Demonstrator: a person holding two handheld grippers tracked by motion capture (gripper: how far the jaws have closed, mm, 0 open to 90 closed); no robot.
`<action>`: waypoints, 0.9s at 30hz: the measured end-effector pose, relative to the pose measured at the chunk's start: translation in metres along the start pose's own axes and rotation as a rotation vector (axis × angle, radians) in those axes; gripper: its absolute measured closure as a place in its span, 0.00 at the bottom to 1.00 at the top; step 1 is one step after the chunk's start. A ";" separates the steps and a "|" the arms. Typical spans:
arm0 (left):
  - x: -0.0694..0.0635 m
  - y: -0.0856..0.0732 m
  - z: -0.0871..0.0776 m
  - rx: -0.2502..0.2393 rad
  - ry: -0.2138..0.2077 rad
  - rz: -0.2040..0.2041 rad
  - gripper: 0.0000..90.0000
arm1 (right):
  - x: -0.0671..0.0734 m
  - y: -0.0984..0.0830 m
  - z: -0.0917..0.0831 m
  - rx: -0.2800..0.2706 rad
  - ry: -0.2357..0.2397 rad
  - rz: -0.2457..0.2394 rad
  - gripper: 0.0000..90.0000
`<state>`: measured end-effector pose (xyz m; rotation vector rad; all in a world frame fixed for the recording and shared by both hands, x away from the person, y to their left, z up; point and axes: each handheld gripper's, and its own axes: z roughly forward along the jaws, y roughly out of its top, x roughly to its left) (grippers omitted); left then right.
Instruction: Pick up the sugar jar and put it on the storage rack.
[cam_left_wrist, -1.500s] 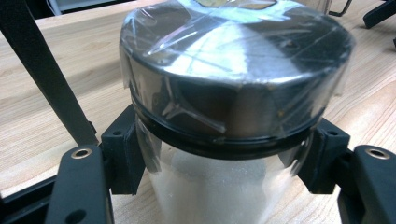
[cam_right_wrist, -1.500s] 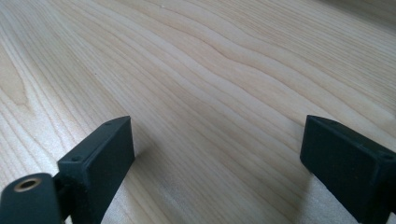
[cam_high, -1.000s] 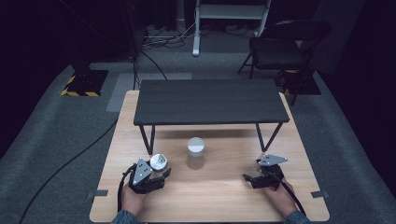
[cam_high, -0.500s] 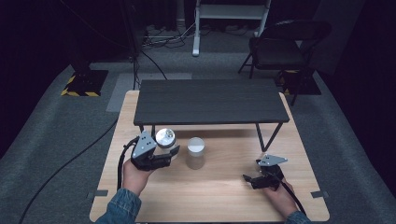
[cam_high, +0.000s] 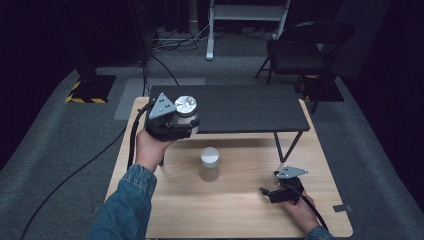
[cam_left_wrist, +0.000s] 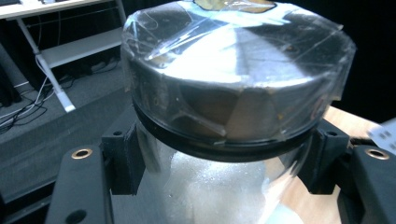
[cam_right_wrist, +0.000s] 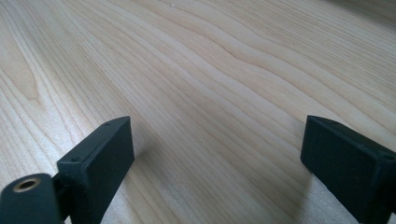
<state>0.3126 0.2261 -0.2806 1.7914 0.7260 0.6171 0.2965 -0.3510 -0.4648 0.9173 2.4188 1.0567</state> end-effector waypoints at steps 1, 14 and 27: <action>0.001 0.003 0.006 0.001 0.006 0.000 0.34 | 0.000 0.000 0.000 0.000 0.000 0.000 0.11; 0.019 0.021 0.071 0.050 0.064 0.004 0.34 | -0.001 0.000 0.000 -0.001 0.010 -0.008 0.11; 0.028 0.007 0.062 0.014 0.025 -0.028 0.12 | -0.001 0.000 0.000 -0.001 0.010 -0.009 0.11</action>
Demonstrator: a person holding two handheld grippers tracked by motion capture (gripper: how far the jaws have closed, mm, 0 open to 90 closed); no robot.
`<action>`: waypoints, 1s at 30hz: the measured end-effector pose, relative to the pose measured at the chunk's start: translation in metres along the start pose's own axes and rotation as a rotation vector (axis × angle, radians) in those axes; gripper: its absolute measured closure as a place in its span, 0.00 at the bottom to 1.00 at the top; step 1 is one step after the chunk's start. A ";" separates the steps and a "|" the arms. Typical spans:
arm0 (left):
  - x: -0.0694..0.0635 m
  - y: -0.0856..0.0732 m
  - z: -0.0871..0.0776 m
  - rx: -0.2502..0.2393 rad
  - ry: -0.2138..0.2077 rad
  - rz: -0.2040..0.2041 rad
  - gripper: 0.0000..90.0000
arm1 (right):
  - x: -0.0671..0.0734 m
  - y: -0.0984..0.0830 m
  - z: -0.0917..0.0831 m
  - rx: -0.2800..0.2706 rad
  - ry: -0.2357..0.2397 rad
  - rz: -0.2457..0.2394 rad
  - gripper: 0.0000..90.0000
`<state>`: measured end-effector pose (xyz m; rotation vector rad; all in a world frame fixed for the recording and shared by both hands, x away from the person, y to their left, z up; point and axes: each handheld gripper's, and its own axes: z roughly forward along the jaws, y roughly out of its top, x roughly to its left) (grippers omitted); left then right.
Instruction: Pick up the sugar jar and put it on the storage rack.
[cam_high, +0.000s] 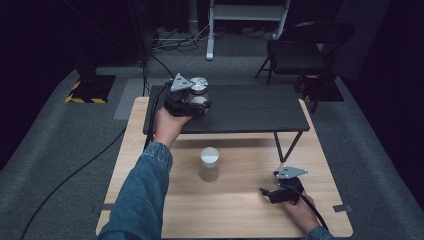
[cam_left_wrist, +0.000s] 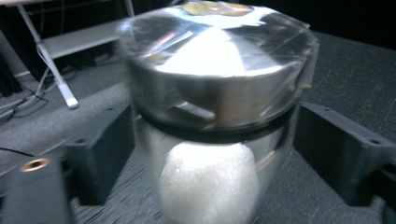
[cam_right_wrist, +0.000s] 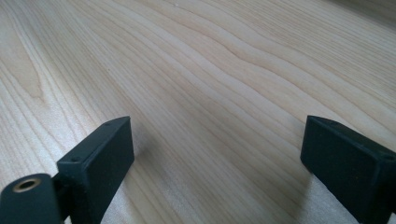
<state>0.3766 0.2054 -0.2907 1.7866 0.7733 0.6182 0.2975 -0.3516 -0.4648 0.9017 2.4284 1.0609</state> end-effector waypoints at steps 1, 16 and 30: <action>-0.001 -0.002 -0.004 -0.008 0.002 0.003 0.11 | 0.000 0.000 0.000 0.000 0.000 0.000 0.11; -0.021 -0.062 -0.096 -0.101 -0.008 -0.027 0.11 | 0.000 0.001 0.000 0.001 0.000 0.000 0.11; -0.051 -0.177 -0.119 -0.041 0.058 -0.054 0.12 | 0.000 0.001 0.001 0.002 -0.002 0.004 0.11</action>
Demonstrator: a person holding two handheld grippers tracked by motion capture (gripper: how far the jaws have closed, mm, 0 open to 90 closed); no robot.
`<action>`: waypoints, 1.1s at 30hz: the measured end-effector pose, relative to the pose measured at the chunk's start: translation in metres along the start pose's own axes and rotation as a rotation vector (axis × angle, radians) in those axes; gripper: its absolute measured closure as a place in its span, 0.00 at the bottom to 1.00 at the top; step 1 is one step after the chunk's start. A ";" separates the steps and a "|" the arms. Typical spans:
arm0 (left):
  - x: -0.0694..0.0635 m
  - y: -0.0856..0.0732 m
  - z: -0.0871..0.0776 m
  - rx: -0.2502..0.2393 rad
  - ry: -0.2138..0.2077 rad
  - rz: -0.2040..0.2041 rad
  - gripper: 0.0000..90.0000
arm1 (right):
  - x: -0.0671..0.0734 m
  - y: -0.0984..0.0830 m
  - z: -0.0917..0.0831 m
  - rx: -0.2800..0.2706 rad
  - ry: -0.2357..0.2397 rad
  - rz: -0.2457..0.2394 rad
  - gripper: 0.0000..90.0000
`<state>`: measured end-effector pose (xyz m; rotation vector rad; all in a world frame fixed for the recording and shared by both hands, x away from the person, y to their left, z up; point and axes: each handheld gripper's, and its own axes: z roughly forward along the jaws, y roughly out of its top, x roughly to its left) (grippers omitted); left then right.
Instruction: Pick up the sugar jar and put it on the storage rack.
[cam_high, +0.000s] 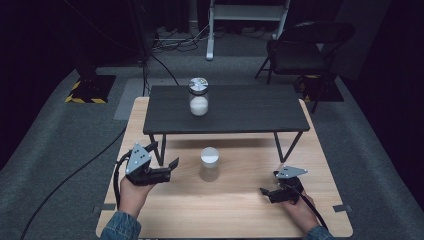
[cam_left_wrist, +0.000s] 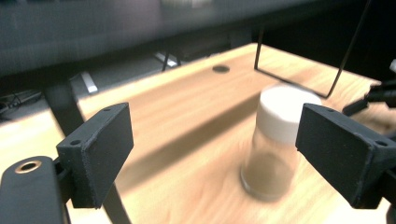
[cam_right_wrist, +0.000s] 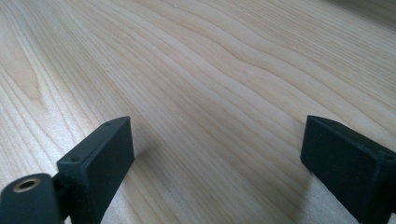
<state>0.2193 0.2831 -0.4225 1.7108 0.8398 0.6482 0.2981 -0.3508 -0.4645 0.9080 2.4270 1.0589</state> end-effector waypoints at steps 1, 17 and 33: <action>-0.001 -0.005 0.000 0.011 0.001 -0.004 0.12 | 0.000 0.000 0.000 0.000 0.000 0.000 0.11; -0.003 -0.064 0.023 0.156 -0.008 -0.085 0.12 | 0.000 0.000 0.000 0.000 -0.001 0.000 0.11; -0.019 -0.038 0.057 0.453 0.035 -0.015 0.11 | 0.000 0.000 0.000 -0.001 -0.002 0.000 0.11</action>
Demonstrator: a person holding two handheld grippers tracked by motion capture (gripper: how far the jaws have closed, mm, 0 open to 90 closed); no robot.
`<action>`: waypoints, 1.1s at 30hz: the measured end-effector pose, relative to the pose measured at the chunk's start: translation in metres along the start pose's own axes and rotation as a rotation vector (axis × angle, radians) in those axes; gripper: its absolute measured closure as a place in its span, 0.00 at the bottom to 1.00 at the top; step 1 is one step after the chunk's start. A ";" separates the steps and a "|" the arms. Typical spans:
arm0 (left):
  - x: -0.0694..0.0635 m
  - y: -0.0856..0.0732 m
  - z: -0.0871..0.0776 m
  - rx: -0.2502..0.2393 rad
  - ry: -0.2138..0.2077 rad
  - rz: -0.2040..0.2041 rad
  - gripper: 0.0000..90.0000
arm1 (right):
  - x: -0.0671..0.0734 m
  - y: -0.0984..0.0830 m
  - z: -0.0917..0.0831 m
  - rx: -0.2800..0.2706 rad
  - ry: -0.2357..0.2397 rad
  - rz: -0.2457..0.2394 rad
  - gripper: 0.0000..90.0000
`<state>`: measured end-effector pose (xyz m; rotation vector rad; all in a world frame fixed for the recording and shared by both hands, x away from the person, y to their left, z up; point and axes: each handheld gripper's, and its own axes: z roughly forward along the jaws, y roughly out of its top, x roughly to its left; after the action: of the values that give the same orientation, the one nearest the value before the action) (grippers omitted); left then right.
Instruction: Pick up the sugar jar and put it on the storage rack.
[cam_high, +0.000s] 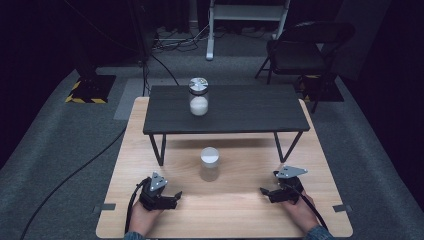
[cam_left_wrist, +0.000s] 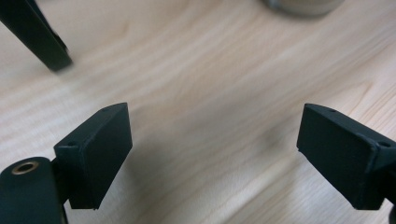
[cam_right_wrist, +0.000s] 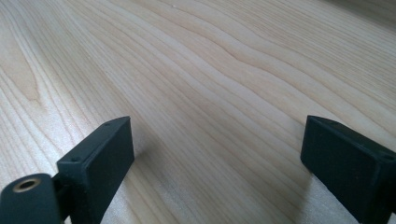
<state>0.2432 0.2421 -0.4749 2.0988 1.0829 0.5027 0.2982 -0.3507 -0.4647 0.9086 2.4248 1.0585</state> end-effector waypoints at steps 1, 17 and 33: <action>0.000 0.000 0.000 0.000 -0.002 0.003 0.10 | 0.000 0.000 0.000 0.000 0.000 0.001 0.11; -0.004 0.004 0.003 0.008 0.013 -0.013 0.07 | 0.000 0.000 0.000 0.000 -0.001 -0.001 0.11; -0.005 0.005 0.004 0.013 0.013 -0.011 0.04 | 0.000 0.000 0.000 -0.001 0.002 -0.002 0.11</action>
<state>0.2456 0.2343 -0.4738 2.1027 1.1071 0.5056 0.2989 -0.3507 -0.4648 0.9055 2.4257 1.0601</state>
